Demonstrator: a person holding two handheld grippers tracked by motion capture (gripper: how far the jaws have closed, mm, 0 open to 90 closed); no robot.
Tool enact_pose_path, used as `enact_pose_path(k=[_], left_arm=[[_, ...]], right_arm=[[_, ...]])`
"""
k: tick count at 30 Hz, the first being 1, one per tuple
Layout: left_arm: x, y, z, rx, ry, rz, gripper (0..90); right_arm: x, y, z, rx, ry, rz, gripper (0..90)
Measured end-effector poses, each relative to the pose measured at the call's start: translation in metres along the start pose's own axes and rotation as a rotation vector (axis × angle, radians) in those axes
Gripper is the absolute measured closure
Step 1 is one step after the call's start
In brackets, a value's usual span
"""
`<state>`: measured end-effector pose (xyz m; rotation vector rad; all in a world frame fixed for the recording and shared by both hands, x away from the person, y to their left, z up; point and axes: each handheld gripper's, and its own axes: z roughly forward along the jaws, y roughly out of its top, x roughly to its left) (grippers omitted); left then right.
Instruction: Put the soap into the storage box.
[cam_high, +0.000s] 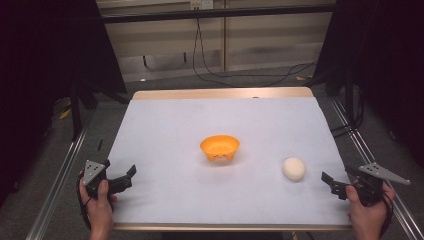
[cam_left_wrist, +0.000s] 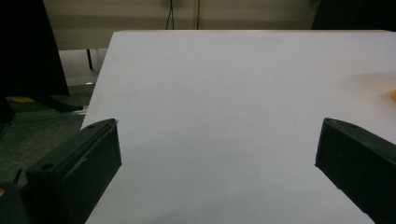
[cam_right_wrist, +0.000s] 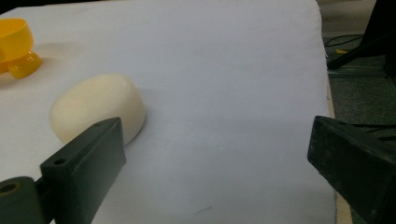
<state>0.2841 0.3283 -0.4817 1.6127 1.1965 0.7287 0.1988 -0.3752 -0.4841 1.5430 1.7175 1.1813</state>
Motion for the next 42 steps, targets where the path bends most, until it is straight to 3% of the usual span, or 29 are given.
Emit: enact_pose_path(k=[3, 6, 9, 11, 14, 18, 20, 23, 25, 27, 29, 31, 35, 38, 42], left_arm=[[0.000, 0.000, -0.001, -0.006, -0.009, 0.003, 0.1], [0.000, 0.000, 0.000, -0.006, -0.008, 0.001, 0.1], [-0.001, -0.001, 0.001, 0.005, -0.044, 0.020, 0.0], [-0.002, -0.001, 0.001, 0.006, -0.036, 0.033, 0.0], [-0.004, -0.001, 0.001, 0.014, -0.030, 0.059, 0.0], [-0.003, -0.001, 0.002, 0.015, -0.026, 0.039, 0.0], [-0.002, -0.001, 0.002, 0.019, -0.026, 0.044, 0.0], [-0.003, -0.001, 0.002, 0.019, -0.025, 0.040, 0.0], [-0.002, -0.001, 0.001, 0.018, -0.021, 0.041, 0.0], [-0.003, -0.001, 0.002, 0.020, -0.014, 0.034, 0.0], [-0.002, -0.001, 0.002, 0.027, -0.012, 0.032, 0.0], [-0.001, 0.000, 0.003, 0.040, -0.009, 0.030, 0.0], [-0.001, 0.000, 0.004, 0.046, -0.026, 0.013, 0.0], [-0.001, 0.000, 0.005, 0.051, -0.025, 0.028, 0.0], [-0.003, 0.001, 0.006, 0.063, -0.021, 0.036, 0.8]], right_arm=[[0.000, 0.001, 0.002, 0.015, -0.016, 0.004, 9.9], [-0.001, 0.002, 0.002, 0.019, -0.011, 0.014, 9.4], [-0.003, 0.003, 0.002, 0.018, -0.009, 0.027, 13.3], [-0.002, 0.004, 0.002, 0.012, 0.002, 0.023, 15.8], [0.001, 0.005, 0.006, 0.012, 0.013, -0.012, 16.5], [0.005, 0.008, 0.008, 0.022, 0.033, -0.033, 17.2], [0.009, 0.011, 0.011, 0.043, 0.070, -0.050, 17.2], [0.015, 0.018, 0.018, 0.068, 0.061, -0.106, 17.2], [0.017, 0.019, 0.020, 0.067, 0.058, -0.109, 17.2], [0.022, 0.023, 0.026, 0.116, 0.060, -0.137, 17.8], [0.025, 0.024, 0.028, 0.137, 0.069, -0.131, 18.3], [0.031, 0.025, 0.033, 0.178, 0.138, -0.109, 16.7], [0.034, 0.029, 0.036, 0.209, 0.167, -0.094, 14.2], [0.036, 0.033, 0.039, 0.240, 0.174, -0.092, 13.8], [0.045, 0.043, 0.044, 0.325, 0.183, -0.122, 11.7]])
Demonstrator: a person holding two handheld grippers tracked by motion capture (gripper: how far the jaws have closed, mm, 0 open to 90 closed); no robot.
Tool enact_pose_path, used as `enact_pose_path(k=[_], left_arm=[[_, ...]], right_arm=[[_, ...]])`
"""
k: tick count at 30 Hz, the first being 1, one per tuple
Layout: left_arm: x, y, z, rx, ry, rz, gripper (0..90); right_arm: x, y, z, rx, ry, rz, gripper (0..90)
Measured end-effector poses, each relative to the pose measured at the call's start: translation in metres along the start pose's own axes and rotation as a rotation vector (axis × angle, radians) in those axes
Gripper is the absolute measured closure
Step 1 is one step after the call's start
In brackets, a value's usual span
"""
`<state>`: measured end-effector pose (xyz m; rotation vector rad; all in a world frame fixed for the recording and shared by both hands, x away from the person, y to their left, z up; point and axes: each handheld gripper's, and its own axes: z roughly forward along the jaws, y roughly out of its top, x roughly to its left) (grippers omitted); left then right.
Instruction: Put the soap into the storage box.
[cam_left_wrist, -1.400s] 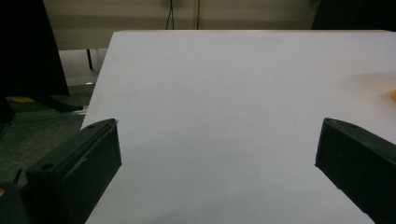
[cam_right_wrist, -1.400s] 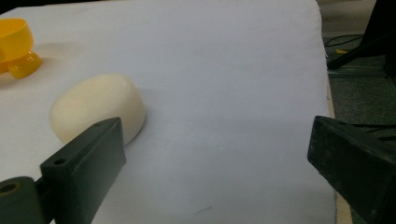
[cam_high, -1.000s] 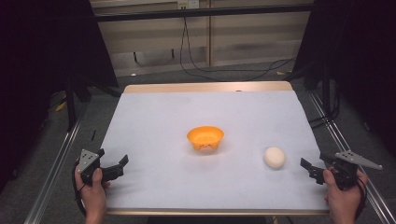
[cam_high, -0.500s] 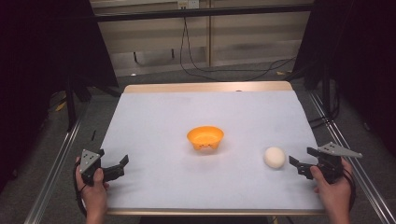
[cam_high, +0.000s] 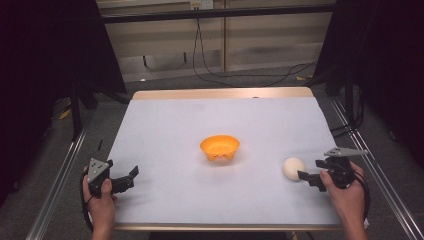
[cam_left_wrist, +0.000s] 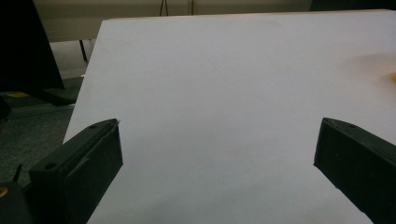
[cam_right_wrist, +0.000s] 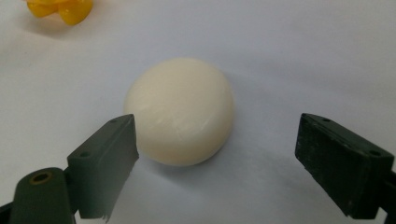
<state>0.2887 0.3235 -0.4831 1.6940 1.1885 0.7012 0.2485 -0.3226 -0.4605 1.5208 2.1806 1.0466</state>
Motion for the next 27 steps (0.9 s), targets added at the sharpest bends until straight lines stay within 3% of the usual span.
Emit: enact_pose_path(k=[6, 11, 14, 27], left_arm=[[0.001, 0.000, 0.000, -0.001, -0.010, -0.012, 1.0], [0.002, 0.000, 0.000, 0.007, -0.013, -0.012, 1.0], [0.002, 0.001, 0.001, 0.015, -0.013, -0.010, 1.1], [0.002, 0.001, 0.002, 0.018, -0.013, -0.011, 1.2]], right_arm=[[0.006, 0.015, 0.003, 0.089, 0.013, -0.037, 7.6], [0.009, 0.022, 0.007, 0.129, 0.030, -0.045, 8.3], [0.013, 0.028, 0.014, 0.192, 0.016, -0.055, 10.8], [0.018, 0.041, 0.027, 0.285, 0.010, -0.056, 15.7]])
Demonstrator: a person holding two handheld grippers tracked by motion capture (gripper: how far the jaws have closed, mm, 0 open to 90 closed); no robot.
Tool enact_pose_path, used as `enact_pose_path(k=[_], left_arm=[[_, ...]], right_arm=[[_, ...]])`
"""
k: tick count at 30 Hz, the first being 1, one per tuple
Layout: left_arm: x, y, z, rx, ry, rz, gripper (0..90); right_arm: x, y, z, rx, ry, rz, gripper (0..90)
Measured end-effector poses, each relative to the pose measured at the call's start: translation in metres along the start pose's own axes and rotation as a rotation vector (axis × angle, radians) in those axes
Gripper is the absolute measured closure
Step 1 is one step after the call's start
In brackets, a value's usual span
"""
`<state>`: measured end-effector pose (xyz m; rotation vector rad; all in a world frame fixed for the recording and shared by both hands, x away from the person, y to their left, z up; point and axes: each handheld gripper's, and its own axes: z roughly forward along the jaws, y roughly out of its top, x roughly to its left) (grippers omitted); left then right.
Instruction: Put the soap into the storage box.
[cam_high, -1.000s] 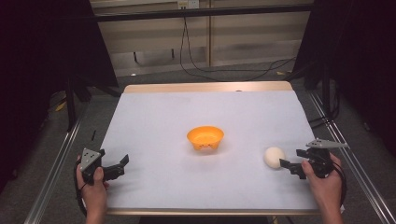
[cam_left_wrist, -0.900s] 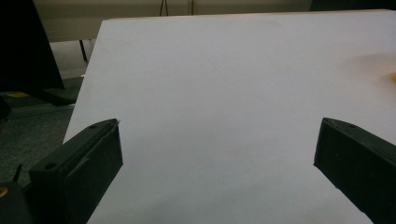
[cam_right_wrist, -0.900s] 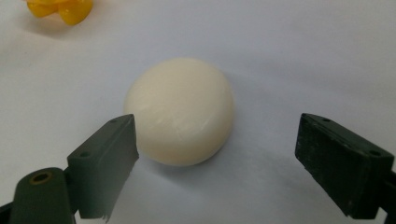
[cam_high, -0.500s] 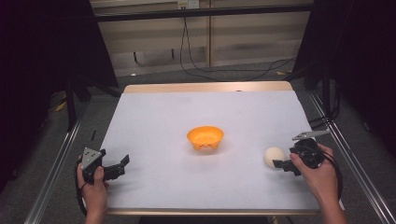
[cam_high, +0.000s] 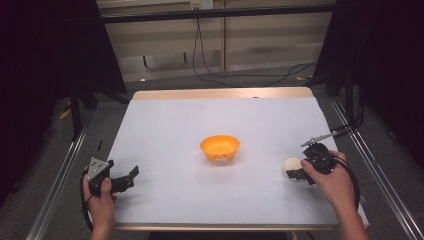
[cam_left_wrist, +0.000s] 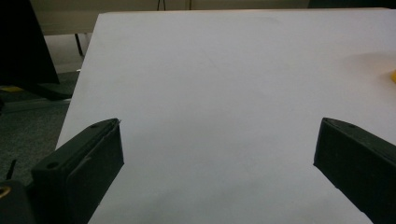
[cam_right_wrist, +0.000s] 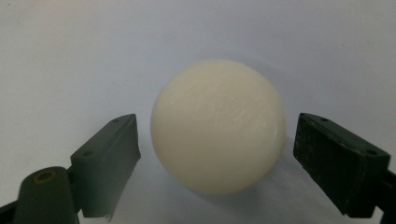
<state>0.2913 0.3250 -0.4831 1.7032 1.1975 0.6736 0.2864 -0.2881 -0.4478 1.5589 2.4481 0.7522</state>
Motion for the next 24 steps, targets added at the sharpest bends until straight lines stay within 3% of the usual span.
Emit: enact_pose_path(k=[4, 12, 14, 18, 24], left_arm=[[0.000, 0.000, 0.000, -0.001, 0.000, -0.001, 1.2], [-0.001, 0.000, 0.000, 0.000, 0.001, 0.000, 1.3], [-0.001, 0.000, 0.000, -0.001, 0.001, -0.001, 1.2], [-0.001, 0.000, 0.000, -0.001, 0.002, -0.001, 1.3], [-0.001, 0.000, 0.000, -0.001, 0.002, 0.001, 1.4]], right_arm=[[0.001, 0.001, 0.003, 0.011, 0.010, -0.002, 17.5], [0.004, 0.003, 0.011, 0.048, -0.035, 0.002, 23.3], [0.003, 0.002, 0.012, 0.046, -0.033, -0.009, 23.4], [0.003, 0.003, 0.015, 0.066, -0.029, 0.015, 23.5], [0.001, 0.003, 0.015, 0.063, -0.021, -0.001, 23.8]])
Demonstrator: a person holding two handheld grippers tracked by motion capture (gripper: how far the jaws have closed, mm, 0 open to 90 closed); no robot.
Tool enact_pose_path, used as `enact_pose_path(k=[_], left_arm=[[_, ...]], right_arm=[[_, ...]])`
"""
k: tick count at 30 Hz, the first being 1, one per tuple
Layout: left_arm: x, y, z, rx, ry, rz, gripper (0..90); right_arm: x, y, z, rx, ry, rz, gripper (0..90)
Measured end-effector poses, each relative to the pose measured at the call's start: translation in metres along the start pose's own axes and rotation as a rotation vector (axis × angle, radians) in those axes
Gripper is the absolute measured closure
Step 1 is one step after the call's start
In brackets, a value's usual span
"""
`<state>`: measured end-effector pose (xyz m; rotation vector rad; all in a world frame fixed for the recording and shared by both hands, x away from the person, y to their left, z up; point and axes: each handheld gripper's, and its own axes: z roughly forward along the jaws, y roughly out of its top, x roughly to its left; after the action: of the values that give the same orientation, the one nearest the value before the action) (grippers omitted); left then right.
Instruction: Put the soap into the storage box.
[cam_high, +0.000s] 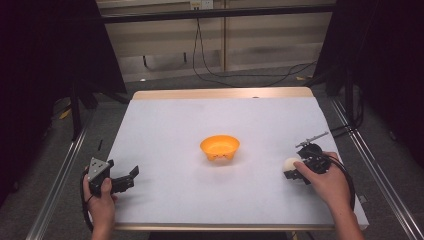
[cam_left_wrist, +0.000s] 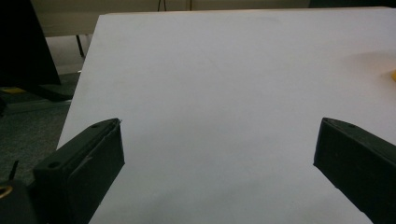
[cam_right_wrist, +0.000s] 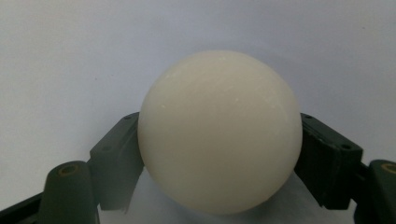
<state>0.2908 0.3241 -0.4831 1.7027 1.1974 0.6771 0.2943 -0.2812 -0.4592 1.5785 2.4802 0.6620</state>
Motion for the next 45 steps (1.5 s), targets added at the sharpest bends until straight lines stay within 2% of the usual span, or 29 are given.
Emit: enact_pose_path(k=[5, 8, 9, 19, 27, 33, 38, 45], left_arm=[[0.000, 0.000, 0.000, 0.002, 0.007, 0.011, 1.4], [0.000, 0.000, 0.000, 0.000, 0.003, 0.010, 1.5], [0.000, 0.000, 0.000, 0.000, 0.003, 0.010, 1.5], [-0.001, 0.000, -0.001, -0.010, 0.004, -0.001, 1.5], [0.000, 0.000, -0.001, -0.010, 0.008, 0.005, 1.4], [0.001, 0.000, -0.002, -0.014, 0.004, -0.001, 1.3], [0.003, -0.001, -0.003, -0.027, -0.005, -0.025, 1.2], [0.003, -0.001, -0.003, -0.027, -0.004, -0.024, 1.2]], right_arm=[[0.001, 0.001, -0.001, -0.007, -0.010, 0.006, 24.0], [0.001, 0.002, -0.005, -0.026, 0.003, 0.013, 24.0], [0.001, 0.003, -0.006, -0.024, 0.010, -0.001, 24.0], [0.006, 0.015, -0.013, -0.055, 0.023, -0.012, 24.0], [0.012, 0.027, -0.016, -0.057, 0.029, -0.031, 24.0], [0.017, 0.034, -0.015, -0.063, 0.038, -0.031, 24.0], [0.021, 0.040, -0.015, -0.072, 0.043, -0.042, 23.9], [0.026, 0.048, -0.014, -0.075, 0.050, -0.054, 24.0]])
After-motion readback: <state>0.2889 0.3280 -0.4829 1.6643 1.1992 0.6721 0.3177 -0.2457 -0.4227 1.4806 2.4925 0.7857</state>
